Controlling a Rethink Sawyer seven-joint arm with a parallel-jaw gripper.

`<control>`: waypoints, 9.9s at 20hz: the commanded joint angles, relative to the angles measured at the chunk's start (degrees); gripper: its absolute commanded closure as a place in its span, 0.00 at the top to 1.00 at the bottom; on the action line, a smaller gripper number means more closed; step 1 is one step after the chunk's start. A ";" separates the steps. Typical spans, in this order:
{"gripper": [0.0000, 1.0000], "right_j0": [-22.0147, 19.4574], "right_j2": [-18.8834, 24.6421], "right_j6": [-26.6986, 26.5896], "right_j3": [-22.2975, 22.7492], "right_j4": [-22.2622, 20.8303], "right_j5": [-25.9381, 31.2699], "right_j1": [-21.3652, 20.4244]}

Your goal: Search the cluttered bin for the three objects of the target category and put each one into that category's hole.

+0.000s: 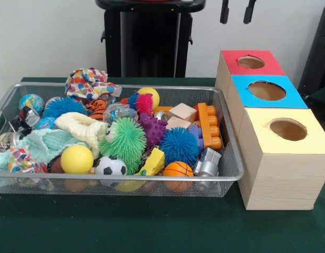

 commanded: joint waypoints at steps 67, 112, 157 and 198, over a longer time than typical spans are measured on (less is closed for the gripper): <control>1.00 -11.83 -11.51 5.53 -16.78 -16.73 -6.58 18.14; 1.00 -11.41 -21.91 9.94 -22.57 -15.23 -25.18 38.23; 0.00 -18.53 1.56 5.12 -11.59 -16.00 -13.19 16.16; 0.00 -13.34 14.17 8.59 -4.24 7.25 -4.03 1.66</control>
